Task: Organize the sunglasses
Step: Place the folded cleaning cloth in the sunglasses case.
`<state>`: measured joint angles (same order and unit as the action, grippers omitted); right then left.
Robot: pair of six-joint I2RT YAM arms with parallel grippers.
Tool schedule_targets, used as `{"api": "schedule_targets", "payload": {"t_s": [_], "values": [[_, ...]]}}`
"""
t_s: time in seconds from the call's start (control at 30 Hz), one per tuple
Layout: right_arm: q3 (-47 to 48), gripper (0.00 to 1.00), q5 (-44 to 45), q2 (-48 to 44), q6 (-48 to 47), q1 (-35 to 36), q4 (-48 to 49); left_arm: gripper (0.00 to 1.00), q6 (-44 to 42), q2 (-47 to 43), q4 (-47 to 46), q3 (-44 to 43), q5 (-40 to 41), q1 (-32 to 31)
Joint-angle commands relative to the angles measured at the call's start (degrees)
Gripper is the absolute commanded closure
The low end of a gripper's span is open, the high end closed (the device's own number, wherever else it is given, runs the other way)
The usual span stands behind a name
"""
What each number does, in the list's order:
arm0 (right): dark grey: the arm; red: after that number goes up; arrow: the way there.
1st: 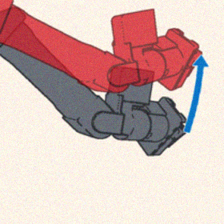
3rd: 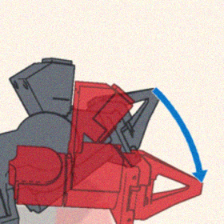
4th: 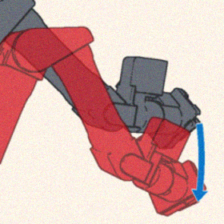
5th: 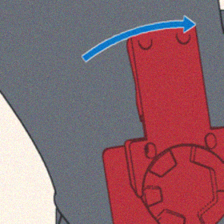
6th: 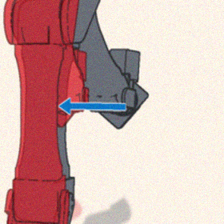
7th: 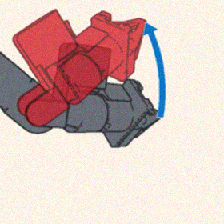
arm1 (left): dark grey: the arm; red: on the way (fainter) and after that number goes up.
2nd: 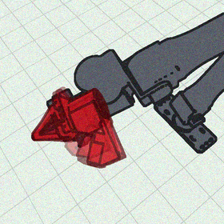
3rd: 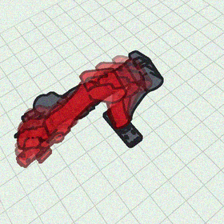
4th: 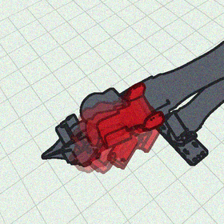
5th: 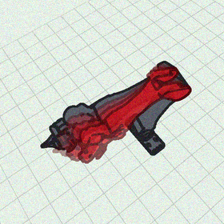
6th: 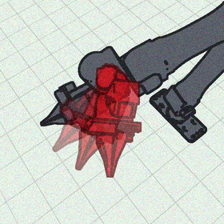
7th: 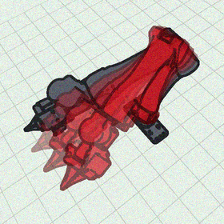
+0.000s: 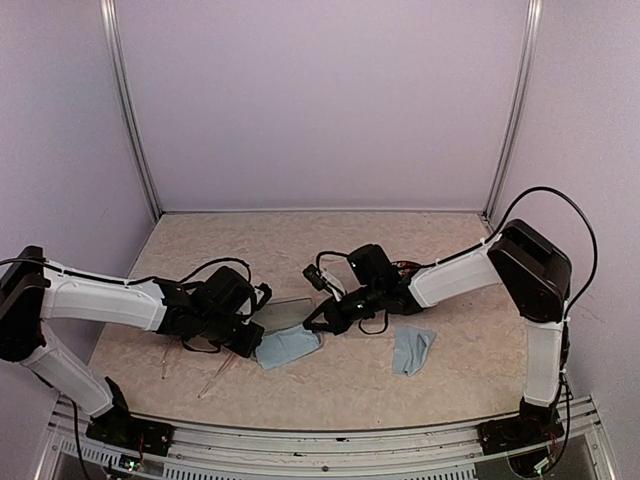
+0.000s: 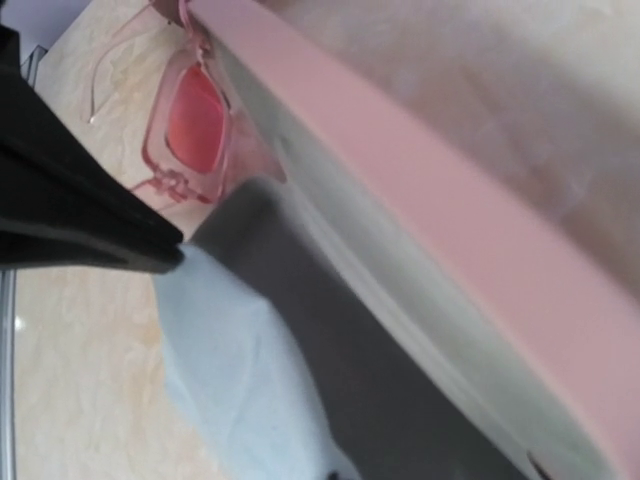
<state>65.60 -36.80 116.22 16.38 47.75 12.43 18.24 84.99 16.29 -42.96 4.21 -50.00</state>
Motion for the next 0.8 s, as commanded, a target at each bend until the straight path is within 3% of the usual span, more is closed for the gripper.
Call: {"api": "schedule_targets", "payload": {"t_s": [0.0,0.77], "values": [[1.63,1.00,0.89,1.42,0.51,0.84,1.54,1.00,0.74,-2.50,0.73,0.25,1.62,1.56],[2.83,1.00,4.71,1.27,-0.43,0.81,-1.35,1.00,-0.67,1.37,-2.34,-0.75,1.23,2.71]]}}
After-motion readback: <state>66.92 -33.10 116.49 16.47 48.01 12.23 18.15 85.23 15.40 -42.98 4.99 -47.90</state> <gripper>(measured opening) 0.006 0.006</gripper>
